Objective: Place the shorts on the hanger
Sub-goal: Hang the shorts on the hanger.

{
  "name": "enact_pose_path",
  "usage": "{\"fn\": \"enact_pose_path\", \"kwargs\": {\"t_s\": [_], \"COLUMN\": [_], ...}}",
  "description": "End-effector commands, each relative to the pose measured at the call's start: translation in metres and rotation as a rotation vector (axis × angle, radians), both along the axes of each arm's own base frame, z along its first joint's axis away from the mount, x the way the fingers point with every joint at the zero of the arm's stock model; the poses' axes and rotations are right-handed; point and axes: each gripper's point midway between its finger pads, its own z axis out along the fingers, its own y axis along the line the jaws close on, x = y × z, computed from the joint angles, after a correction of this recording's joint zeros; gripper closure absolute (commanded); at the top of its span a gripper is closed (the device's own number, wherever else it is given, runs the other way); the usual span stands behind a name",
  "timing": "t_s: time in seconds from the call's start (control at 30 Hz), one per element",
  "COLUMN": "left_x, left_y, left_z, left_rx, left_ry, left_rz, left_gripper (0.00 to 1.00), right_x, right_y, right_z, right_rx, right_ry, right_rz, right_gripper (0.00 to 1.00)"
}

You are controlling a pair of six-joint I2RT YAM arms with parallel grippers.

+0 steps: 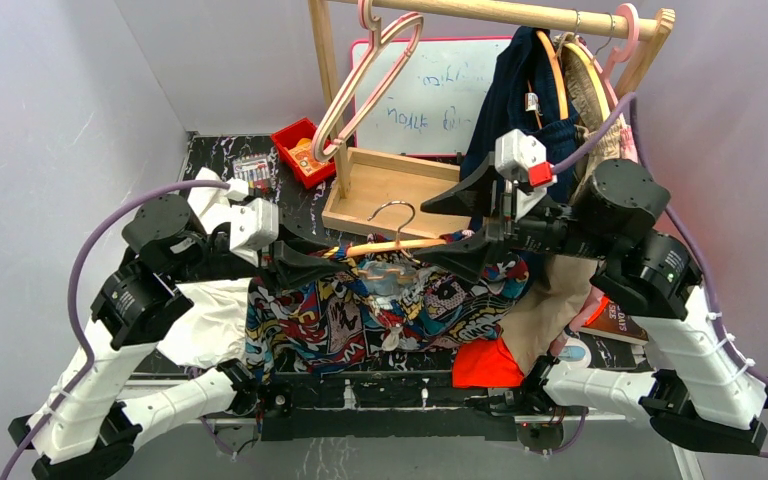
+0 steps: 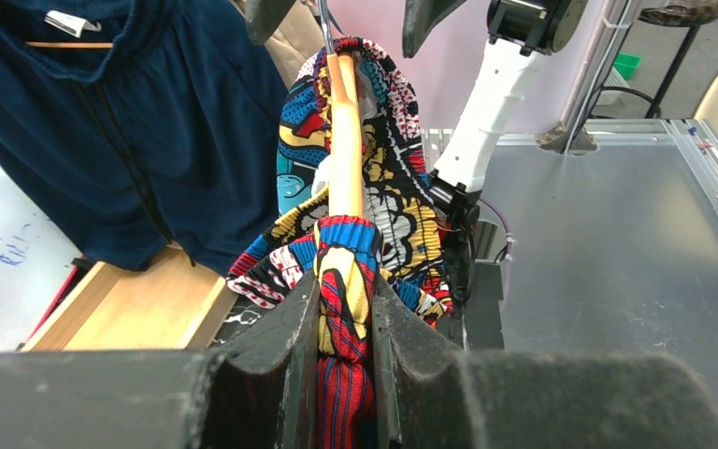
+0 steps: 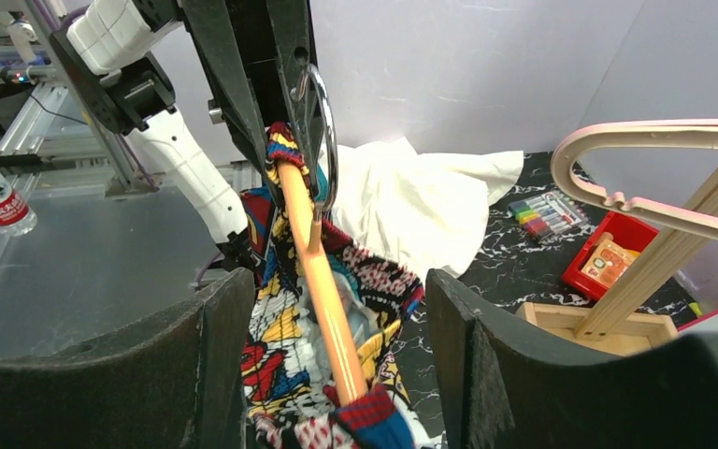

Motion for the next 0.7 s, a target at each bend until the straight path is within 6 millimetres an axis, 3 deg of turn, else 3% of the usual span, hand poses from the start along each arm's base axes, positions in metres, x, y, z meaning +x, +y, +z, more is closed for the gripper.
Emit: {"fn": "enact_pose_path", "kwargs": {"t_s": [0.0, 0.17, 0.37, 0.57, 0.67], "left_x": [-0.009, -0.010, -0.006, -0.003, 0.000], "left_y": [-0.003, -0.006, -0.010, -0.015, -0.016], "left_z": [0.025, 0.023, 0.020, 0.016, 0.013], "left_rx": [-0.086, -0.087, -0.081, -0.078, -0.073], "left_ry": [-0.071, -0.072, -0.067, -0.058, -0.057], "left_rz": [-0.064, -0.080, -0.086, -0.092, -0.087], "left_gripper": [1.00, 1.00, 1.00, 1.00, 1.00], "right_x": [-0.006, -0.009, -0.016, -0.018, -0.021], "right_y": [0.004, 0.009, 0.016, 0.023, 0.026], "right_z": [0.009, -0.014, -0.026, -0.023, -0.023], "right_rx": [0.035, -0.025, -0.059, -0.044, -0.048], "right_ry": [-0.036, 0.007, 0.060, 0.097, 0.122], "right_rz": [0.043, 0.083, 0.150, 0.175, 0.207], "right_gripper": [0.27, 0.31, 0.34, 0.56, 0.57]}}
